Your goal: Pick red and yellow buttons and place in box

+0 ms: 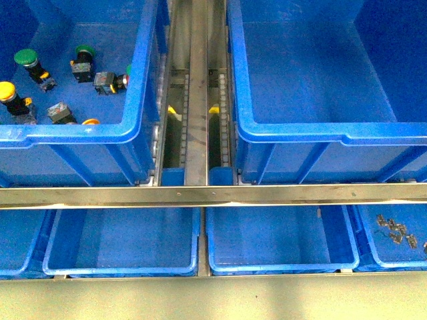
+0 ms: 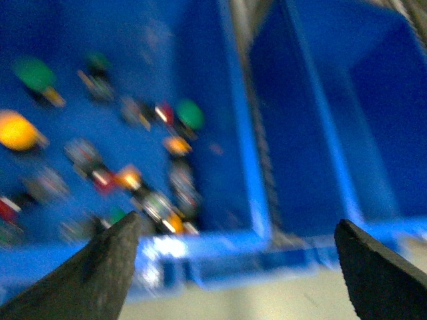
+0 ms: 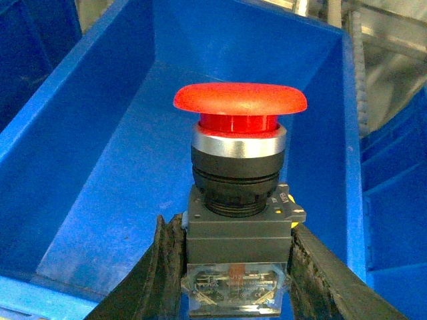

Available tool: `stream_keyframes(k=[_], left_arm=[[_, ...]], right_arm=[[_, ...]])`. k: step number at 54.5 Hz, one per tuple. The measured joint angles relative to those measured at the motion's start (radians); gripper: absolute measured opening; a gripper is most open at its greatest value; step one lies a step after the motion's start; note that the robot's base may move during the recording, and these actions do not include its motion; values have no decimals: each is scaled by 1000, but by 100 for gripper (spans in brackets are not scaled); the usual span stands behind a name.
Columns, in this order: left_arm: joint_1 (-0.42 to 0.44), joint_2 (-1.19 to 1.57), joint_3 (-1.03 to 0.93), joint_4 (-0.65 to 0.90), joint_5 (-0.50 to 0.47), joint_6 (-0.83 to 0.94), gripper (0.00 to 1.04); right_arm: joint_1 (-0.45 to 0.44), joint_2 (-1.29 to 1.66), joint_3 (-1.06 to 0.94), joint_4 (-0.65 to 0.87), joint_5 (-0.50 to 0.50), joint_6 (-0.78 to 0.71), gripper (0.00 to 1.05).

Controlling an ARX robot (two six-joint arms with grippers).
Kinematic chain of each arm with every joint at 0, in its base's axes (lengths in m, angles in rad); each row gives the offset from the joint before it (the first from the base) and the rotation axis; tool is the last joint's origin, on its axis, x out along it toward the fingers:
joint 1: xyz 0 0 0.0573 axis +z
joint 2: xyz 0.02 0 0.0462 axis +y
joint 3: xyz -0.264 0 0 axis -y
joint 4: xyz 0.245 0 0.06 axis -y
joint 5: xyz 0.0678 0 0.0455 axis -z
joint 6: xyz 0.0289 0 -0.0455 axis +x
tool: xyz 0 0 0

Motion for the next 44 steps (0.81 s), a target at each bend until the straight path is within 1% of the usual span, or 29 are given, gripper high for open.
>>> stream_keyframes(k=[1,2,4,6,10,14,17,18,21,26,44], left_arm=[[-10,-12,-56,125,-99,31,78],[-13,-19,-88,196,-158,53,74],[-15,-31,-140,309,-241,79,67],[-15,-42,-167,367,-273,90,62],[-15,-77,-206,423,-293,111,49],[-15,-101,-241,433,-294,119,39],[-15,-127,-277,435,-294,124,28],[-15,-132,-283,435,-294,124,26],[-16,-158,-311,435,-292,127,15],[-16,-195,-344,434,-293,129,2],[-16,-406,-424,306,-291,135,3]], right_arm=[[2,0,0,-1,5,3,34],[6,0,0,-3,11,7,34],[10,0,0,-5,15,10,34],[14,0,0,-7,26,14,34],[18,0,0,-7,40,21,34],[31,0,0,-5,40,25,34],[40,0,0,-5,38,29,34],[43,0,0,-5,39,29,34],[44,2,0,-5,44,34,34],[39,0,-2,-5,63,40,34],[31,-12,-9,-6,70,48,34]])
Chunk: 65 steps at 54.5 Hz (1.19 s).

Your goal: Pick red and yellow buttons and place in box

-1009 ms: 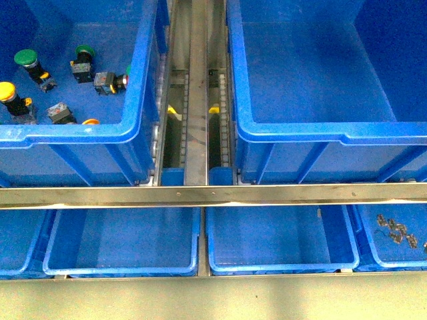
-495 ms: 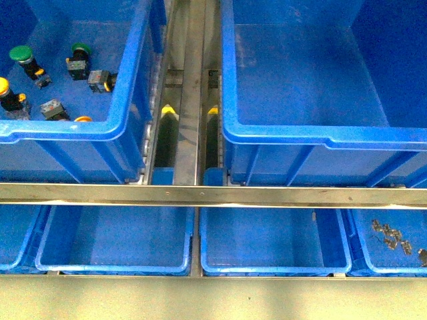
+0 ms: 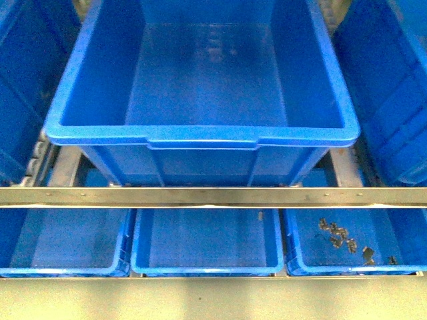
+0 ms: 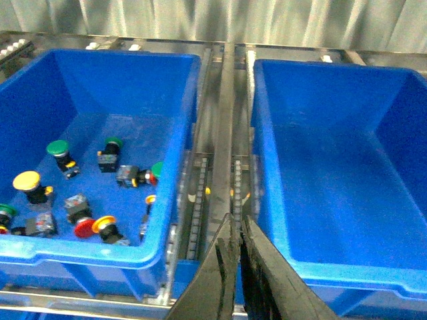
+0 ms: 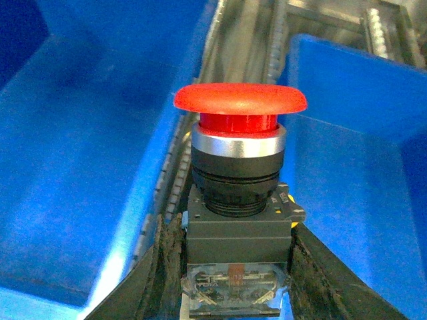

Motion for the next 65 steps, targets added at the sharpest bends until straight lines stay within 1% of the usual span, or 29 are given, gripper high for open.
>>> stream_keyframes(k=[8,10,12,19,31,39,54,57,60,65], left_arm=[[0,-68,-20,-48,0,0,3],[0,-69,-27,-41,0,0,3],[0,-66,-46,-3,0,0,3],[-1,-79,-48,-8,6,1,3],[-2,-219,-49,-152,3,2,3],[-2,-365,-49,-294,1,2,3],[-2,-463,-49,-389,1,2,3],[-2,-542,-49,-492,1,2,3],[-2,-600,-49,-560,2,3,3],[-2,-630,-49,-570,-1,3,3]], right_arm=[[2,0,-3,8,-5,7,34],[2,0,-3,17,-5,11,34],[3,0,-3,21,-5,14,34],[-1,0,-8,29,-7,15,34],[7,0,-17,34,-16,18,34],[13,1,-21,39,-14,23,34],[19,1,-31,38,-12,25,34],[19,1,-32,37,-12,25,34],[19,0,-33,36,-12,25,34],[19,0,-34,33,-11,26,34]])
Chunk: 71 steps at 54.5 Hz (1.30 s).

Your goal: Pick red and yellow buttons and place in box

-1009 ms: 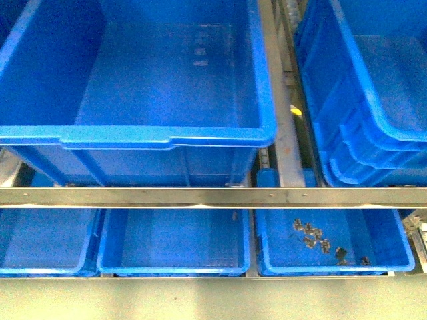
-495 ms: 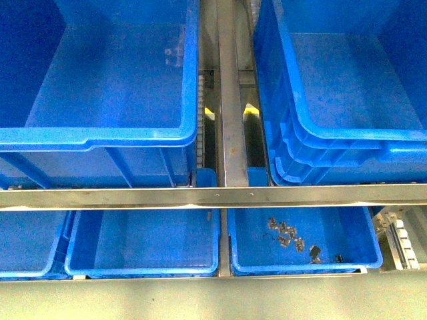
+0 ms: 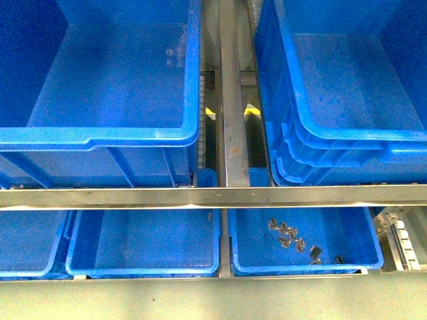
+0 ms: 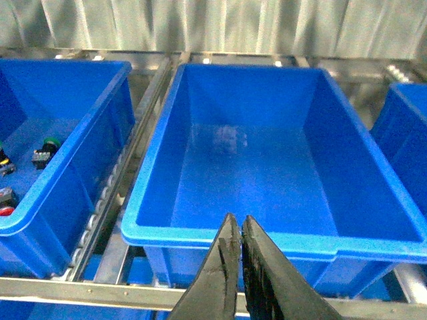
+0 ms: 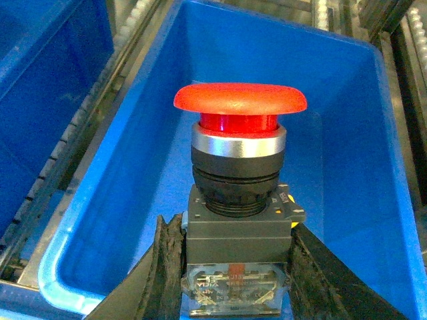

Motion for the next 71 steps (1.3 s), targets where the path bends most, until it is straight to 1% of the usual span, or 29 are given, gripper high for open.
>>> stream_keyframes(k=[13,14,15,16,17,18,19,20,21,22,24,25,28,36,39,43,45,49,56,57,60,61,62,64,65,67,69,71], left_arm=[[2,-2,0,-6,3,0,3],[20,24,11,-46,70,-9,5],[64,69,53,-158,217,-14,10],[98,121,86,-234,284,-15,14],[129,179,116,-300,393,-15,17],[143,209,130,-333,434,-17,19],[166,255,150,-386,507,-18,23],[180,294,161,-429,558,-21,26],[193,335,169,-473,627,-24,31],[196,346,169,-482,646,-25,33],[200,367,169,-499,694,-27,41],[200,370,169,-500,698,-27,42],[199,372,172,-501,719,-29,51],[205,368,177,-501,716,-30,76],[205,368,177,-501,716,-30,83],[205,368,177,-501,716,-30,95],[205,368,177,-501,715,-30,99],[205,368,177,-501,716,-31,96],[205,368,177,-501,716,-31,97],[195,355,172,-485,685,-28,96],[75,177,48,-212,322,-15,82],[51,127,19,-154,264,-14,79],[42,105,6,-130,211,-11,77],[18,48,2,-77,151,-8,72],[10,19,2,-36,91,-5,68],[6,6,9,-3,29,-2,61],[6,1,6,-2,-3,-3,54],[8,0,-1,-6,-8,-2,48]], right_arm=[[14,0,0,0,7,11,33],[14,2,0,0,7,11,33],[15,5,0,0,7,13,33],[15,11,0,1,9,14,33],[15,14,0,2,11,14,33],[16,16,0,2,11,14,33],[18,19,0,3,9,14,33],[21,22,0,4,7,15,33],[23,28,0,6,1,16,33],[23,30,0,8,1,17,33],[23,37,0,9,2,18,33],[22,43,1,11,1,20,33],[19,64,5,17,-5,26,33],[0,147,40,43,-33,40,33],[-6,190,71,50,-47,34,33],[-14,254,123,53,-57,23,33],[-17,278,146,53,-62,19,33],[-20,323,192,53,-74,12,33],[-25,435,330,52,-105,-2,33],[-26,450,346,52,-109,-1,33],[-30,512,409,41,-124,-4,33],[-32,530,426,35,-128,-4,33],[-34,540,436,32,-129,-4,33],[-36,568,463,23,-129,-2,33],[-39,589,481,16,-130,-2,33],[-43,630,520,-3,-136,-8,33],[-45,670,560,-24,-141,-8,33],[-45,698,591,-37,-145,-10,33]])
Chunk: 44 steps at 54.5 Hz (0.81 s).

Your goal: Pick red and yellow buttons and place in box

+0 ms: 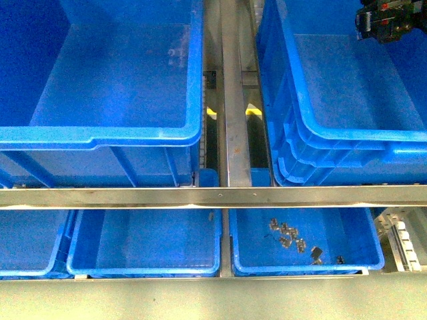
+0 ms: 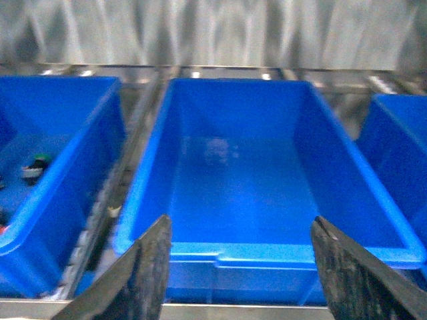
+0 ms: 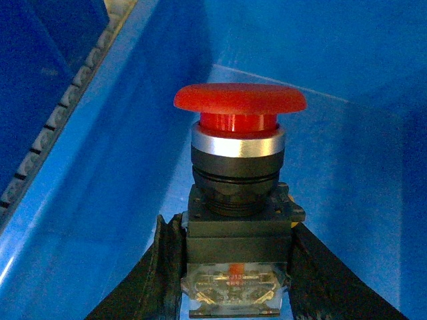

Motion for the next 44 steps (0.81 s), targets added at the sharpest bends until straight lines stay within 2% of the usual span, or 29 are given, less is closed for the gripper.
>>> stream_keyframes(k=[6,14,32,44], left_arm=[[-7,-3,0,0,10,2,23],[-7,-3,0,0,10,1,2],[-7,-3,0,0,10,2,3],[-7,-3,0,0,10,2,3]], right_arm=[[0,131,164,-67,3,-3,33],[-4,267,348,-161,45,-2,33],[-35,614,851,-463,187,49,33],[-51,767,1099,-611,211,22,33]])
